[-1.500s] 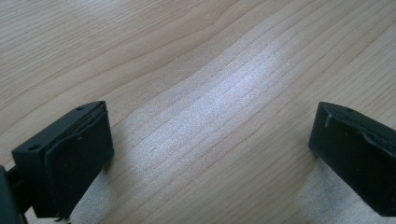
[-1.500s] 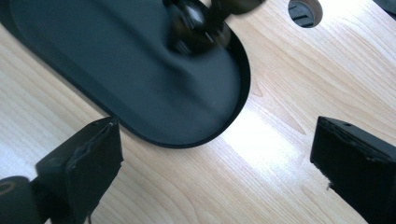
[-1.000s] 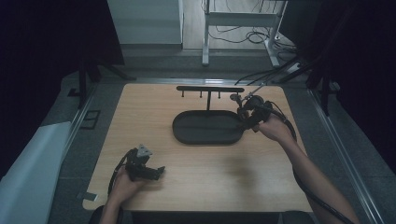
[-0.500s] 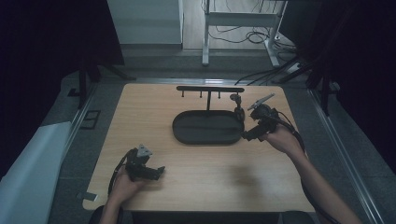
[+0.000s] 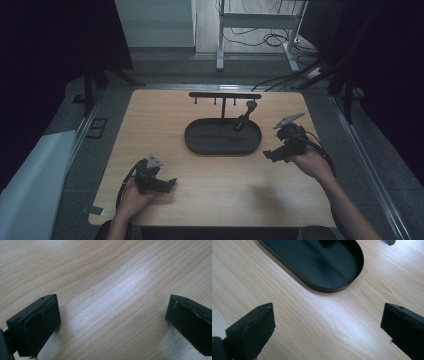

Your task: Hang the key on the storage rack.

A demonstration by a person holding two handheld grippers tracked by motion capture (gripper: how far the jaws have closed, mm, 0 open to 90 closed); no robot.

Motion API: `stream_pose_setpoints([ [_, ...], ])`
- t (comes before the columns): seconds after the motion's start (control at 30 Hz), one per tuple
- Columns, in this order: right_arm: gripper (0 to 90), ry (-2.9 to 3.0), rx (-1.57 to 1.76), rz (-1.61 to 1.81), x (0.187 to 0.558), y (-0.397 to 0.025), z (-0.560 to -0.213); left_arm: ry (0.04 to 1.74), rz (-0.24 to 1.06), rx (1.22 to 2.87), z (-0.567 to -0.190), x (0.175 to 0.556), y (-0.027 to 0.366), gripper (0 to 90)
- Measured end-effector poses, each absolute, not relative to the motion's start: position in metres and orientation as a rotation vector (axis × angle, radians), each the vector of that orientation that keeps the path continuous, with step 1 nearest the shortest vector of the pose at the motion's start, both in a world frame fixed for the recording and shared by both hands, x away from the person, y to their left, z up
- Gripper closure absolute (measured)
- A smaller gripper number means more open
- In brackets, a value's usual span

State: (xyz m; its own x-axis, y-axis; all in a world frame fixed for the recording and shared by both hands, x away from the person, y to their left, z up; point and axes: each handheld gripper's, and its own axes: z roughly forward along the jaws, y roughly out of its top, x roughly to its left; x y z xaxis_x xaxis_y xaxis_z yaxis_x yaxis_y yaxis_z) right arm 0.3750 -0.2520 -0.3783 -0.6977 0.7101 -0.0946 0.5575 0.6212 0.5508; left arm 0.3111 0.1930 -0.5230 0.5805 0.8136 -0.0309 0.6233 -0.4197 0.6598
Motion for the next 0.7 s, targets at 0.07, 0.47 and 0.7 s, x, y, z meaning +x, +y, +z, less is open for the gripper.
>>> stream_pose_setpoints([
  [0.07, 0.0, 2.531, 1.019, 0.736, 0.367, -0.257, -0.379, 1.137, 0.391, 2.179, -0.523, 0.311, 0.193, 0.0],
  [0.47, 0.0, 2.505, 1.048, 0.780, 0.346, -0.273, -0.389, 1.142, 0.389, 2.181, -0.523, 0.311, 0.193, 0.0],
  [0.7, 0.0, 2.475, 1.062, 0.802, 0.336, -0.276, -0.405, 1.142, 0.390, 2.180, -0.523, 0.311, 0.193, 0.0],
])
